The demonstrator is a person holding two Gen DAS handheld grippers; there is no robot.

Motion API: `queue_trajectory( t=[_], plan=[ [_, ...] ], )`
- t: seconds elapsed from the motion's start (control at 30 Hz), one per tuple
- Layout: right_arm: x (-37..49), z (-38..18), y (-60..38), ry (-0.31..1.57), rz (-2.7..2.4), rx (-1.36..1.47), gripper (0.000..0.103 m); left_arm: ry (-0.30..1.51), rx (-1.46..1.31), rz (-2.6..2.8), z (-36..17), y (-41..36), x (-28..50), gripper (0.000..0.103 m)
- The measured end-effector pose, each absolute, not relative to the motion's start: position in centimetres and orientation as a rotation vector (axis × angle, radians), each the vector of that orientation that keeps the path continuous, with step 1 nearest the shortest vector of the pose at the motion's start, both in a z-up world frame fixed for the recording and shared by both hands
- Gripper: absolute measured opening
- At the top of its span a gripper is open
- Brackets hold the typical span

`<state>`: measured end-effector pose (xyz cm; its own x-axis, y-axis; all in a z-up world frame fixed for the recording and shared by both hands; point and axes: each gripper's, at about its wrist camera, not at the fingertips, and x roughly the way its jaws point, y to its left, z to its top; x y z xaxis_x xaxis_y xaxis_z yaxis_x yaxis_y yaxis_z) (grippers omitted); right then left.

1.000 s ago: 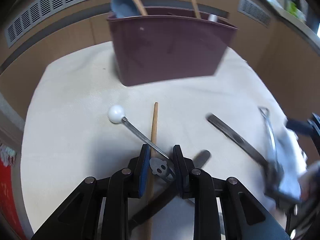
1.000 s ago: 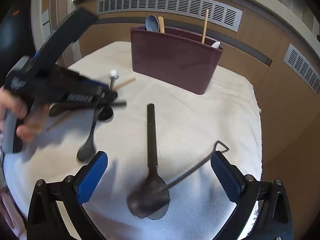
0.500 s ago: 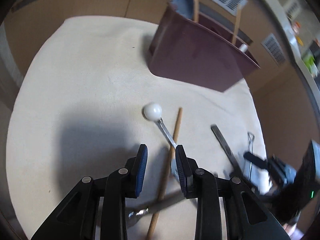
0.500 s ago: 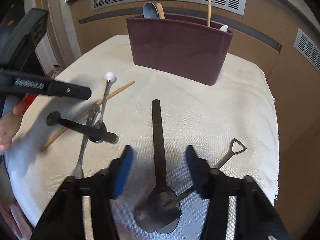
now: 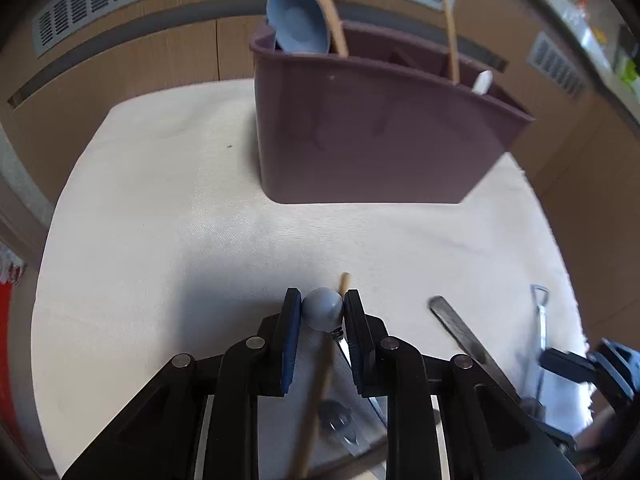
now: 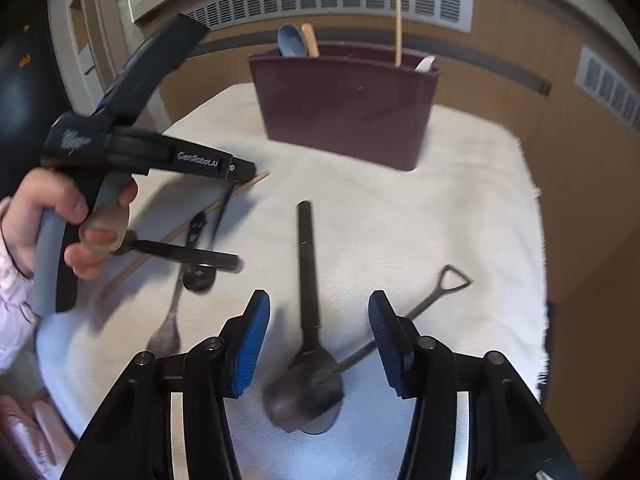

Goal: Organize utensils
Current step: 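Lift the ball-handled spoon with the left tool while the right tool lifts the black spatula, then carry the ball-handled spoon and black spatula toward the maroon caddy with both tools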

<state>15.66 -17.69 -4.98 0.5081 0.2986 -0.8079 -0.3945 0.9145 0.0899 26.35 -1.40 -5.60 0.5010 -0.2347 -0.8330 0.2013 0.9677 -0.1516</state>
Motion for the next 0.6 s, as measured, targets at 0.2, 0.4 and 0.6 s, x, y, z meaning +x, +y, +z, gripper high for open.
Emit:
queue_trajectory(
  t=[0.2,0.4,0.6],
  plan=[
    [19.1,-6.4,-16.7,0.979,0.428,-0.139,0.035,0.809,-0.038,-0.284,-1.5,0.4,21.7,0.023],
    [18.7,-7.2,-14.9,0.972,0.4,-0.269,0.01,0.717,-0.032,-0.303,1.6,1.5,18.8,0.023],
    [15.9,-4.9,-16.1,0.9,0.377,-0.227,0.01,0.691,-0.007,-0.305,2.2,0.8,17.6,0.023]
  ],
)
